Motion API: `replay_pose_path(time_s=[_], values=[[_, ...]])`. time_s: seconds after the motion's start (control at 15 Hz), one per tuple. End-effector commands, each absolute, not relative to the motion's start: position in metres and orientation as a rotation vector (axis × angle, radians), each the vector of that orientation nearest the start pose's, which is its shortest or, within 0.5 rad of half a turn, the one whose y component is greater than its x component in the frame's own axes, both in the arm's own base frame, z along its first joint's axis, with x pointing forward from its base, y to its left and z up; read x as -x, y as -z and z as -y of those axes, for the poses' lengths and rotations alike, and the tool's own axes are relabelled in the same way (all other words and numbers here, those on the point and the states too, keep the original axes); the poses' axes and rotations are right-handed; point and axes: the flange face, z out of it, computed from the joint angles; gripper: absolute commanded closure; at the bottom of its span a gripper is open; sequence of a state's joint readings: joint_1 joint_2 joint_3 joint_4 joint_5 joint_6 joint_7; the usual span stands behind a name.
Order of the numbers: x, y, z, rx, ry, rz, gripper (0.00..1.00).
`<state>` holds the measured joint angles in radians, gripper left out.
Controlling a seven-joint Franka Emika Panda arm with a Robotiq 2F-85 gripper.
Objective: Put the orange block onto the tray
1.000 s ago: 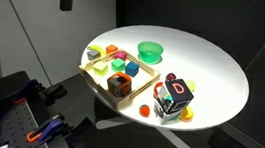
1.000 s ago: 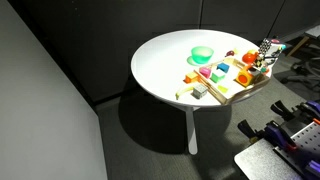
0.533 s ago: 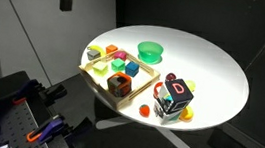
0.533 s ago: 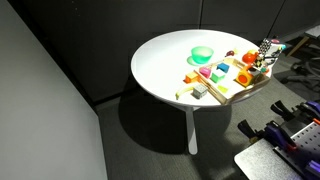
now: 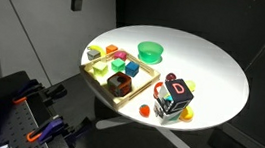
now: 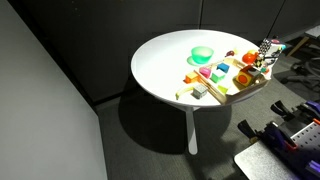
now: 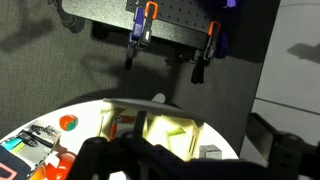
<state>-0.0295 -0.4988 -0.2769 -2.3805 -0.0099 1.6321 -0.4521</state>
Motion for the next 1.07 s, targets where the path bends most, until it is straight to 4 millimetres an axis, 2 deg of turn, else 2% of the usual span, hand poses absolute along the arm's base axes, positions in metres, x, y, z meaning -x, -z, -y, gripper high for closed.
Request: replay_pose_path(time_s=[0.0,0.6,1.0], values=[[-0.378,-0.478,0.108,2.936,-0.273,0.279,0.00],[-0.441,-0.444,0.059,3.067,-0.223,0.204,0.00],[-0.486,-0.418,0.042,3.114,-0.205,0.162,0.00]])
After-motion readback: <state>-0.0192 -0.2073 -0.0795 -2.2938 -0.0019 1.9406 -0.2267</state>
